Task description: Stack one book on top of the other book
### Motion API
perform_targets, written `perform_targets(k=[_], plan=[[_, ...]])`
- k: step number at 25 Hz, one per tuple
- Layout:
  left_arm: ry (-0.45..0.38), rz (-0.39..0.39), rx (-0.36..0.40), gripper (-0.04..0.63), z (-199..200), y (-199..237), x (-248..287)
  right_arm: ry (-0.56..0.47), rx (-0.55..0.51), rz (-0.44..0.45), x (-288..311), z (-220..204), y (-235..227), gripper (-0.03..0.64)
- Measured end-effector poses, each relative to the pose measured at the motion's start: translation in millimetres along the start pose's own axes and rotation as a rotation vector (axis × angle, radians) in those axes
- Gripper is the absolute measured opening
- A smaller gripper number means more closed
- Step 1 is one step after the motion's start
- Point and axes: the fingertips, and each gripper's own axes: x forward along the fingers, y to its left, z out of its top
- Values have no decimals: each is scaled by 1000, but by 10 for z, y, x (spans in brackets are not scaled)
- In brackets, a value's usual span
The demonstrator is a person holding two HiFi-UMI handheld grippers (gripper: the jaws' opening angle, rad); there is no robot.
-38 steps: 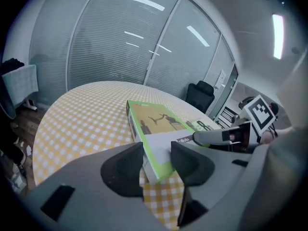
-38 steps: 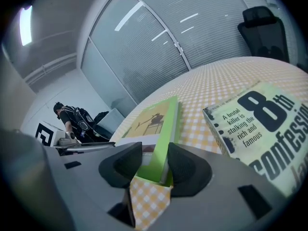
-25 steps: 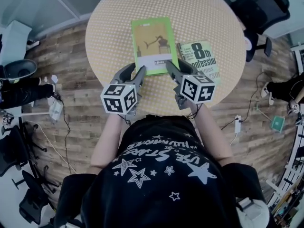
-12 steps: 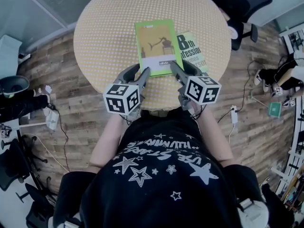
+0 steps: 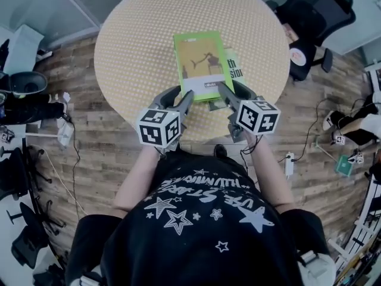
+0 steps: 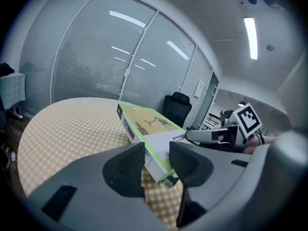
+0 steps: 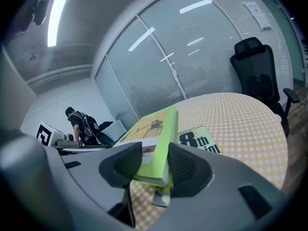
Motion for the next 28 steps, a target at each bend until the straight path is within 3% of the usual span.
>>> perform_targets(k=[13, 23, 28], plan=[[62, 100, -47, 163, -381, -586, 557, 82, 9, 78, -299, -194, -796, 176], [119, 161, -78, 163, -678, -555, 724, 145, -7, 97, -193, -416, -994, 176], [149, 192, -47, 163, -713, -515, 802, 154, -13, 88, -132, -454, -1057, 176]])
